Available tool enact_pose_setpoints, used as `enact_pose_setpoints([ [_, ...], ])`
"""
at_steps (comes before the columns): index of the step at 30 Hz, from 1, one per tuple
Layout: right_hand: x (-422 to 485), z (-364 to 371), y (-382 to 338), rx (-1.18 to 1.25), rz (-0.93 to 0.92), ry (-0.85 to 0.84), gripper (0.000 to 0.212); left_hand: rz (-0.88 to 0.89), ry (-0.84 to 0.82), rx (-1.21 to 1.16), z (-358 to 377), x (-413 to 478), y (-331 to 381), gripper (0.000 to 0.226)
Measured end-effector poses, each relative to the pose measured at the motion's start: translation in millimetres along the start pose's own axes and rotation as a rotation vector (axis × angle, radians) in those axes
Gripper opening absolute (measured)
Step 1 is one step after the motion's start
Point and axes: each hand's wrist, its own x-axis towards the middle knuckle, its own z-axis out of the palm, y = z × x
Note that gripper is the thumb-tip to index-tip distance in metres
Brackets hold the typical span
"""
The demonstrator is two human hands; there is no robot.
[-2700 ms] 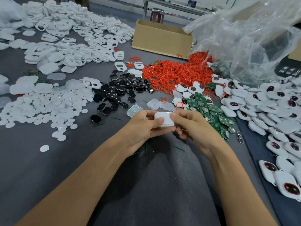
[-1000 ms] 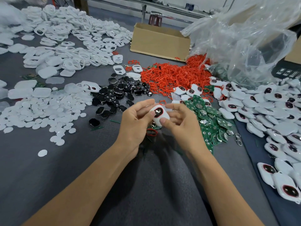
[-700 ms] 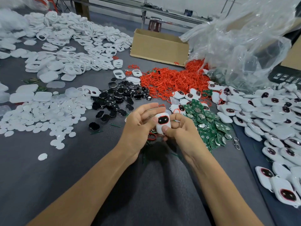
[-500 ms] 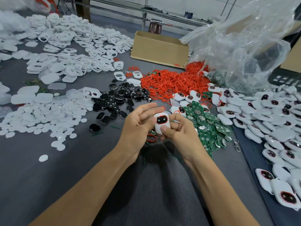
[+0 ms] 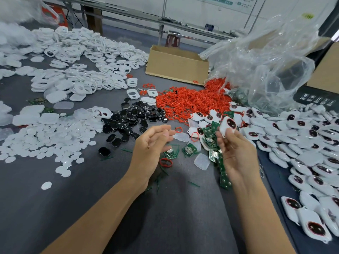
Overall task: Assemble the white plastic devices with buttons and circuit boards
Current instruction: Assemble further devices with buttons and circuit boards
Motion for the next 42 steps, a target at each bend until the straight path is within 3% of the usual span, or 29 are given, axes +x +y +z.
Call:
enact_pose_setpoints([
  [3,1,-7,-4,-0.064,-0.062,0.040,0.011,-0.007,0.005,0.006,1,0,-1,0.018],
  [6,-2,-4,0,-0.217,-0.079,-0.055,0.010,-0.011,0.007,0.015,2,0,-1,0.019],
  [13,7,-18,-12,-0.548,0.251,-0.230,0.013,-0.021,0.026,0.006,4,1,1,0.020],
  [18,22,-28,-43,-0.609,0.182,-0.162,0.009,-0.031,0.058,-0.018,3,3,1,0.020],
  [23,34,-38,-65,-0.613,0.136,-0.046,0.018,-0.046,0.071,-0.052,4,4,2,0.019],
  [30,39,-51,-57,-0.693,0.207,-0.072,0.010,-0.051,0.085,-0.073,5,4,2,0.019],
  [34,52,-65,-64,-0.463,-0.029,0.138,0.004,-0.057,0.091,-0.088,5,5,2,0.018],
  [36,58,-73,-67,-0.433,-0.148,0.237,0.012,-0.059,0.091,-0.087,5,5,1,0.018],
  [39,62,-78,-59,-0.561,-0.197,0.315,0.032,-0.062,0.084,-0.092,5,5,1,0.018],
  [42,59,-69,-46,-0.798,-0.273,0.323,0.033,-0.063,0.088,-0.093,5,5,1,0.018],
])
